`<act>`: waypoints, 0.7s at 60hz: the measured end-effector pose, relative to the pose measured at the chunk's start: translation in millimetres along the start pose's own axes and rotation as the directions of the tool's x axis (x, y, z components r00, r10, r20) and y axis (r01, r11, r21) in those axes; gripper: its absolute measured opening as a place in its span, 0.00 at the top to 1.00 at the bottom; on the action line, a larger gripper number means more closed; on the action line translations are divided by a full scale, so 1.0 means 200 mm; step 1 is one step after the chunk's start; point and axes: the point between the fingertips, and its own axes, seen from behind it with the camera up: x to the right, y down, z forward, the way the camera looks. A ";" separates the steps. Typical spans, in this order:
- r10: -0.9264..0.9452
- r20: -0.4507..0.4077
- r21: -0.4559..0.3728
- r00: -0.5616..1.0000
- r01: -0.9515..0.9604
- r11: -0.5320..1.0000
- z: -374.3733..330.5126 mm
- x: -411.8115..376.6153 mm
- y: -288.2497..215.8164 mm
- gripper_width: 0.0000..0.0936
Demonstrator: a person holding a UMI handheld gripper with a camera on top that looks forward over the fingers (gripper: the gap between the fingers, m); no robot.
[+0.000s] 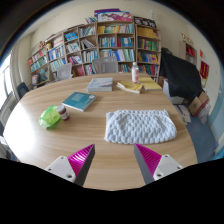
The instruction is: Fold towel
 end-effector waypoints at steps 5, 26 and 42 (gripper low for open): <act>-0.027 0.027 0.007 0.999 0.027 1.000 0.28 -0.08 -0.09 0.12; -0.244 0.046 -0.169 0.969 0.248 0.954 1.16 -0.06 0.09 0.56; -0.264 0.114 -0.145 0.958 0.279 0.949 1.17 -0.03 0.05 0.98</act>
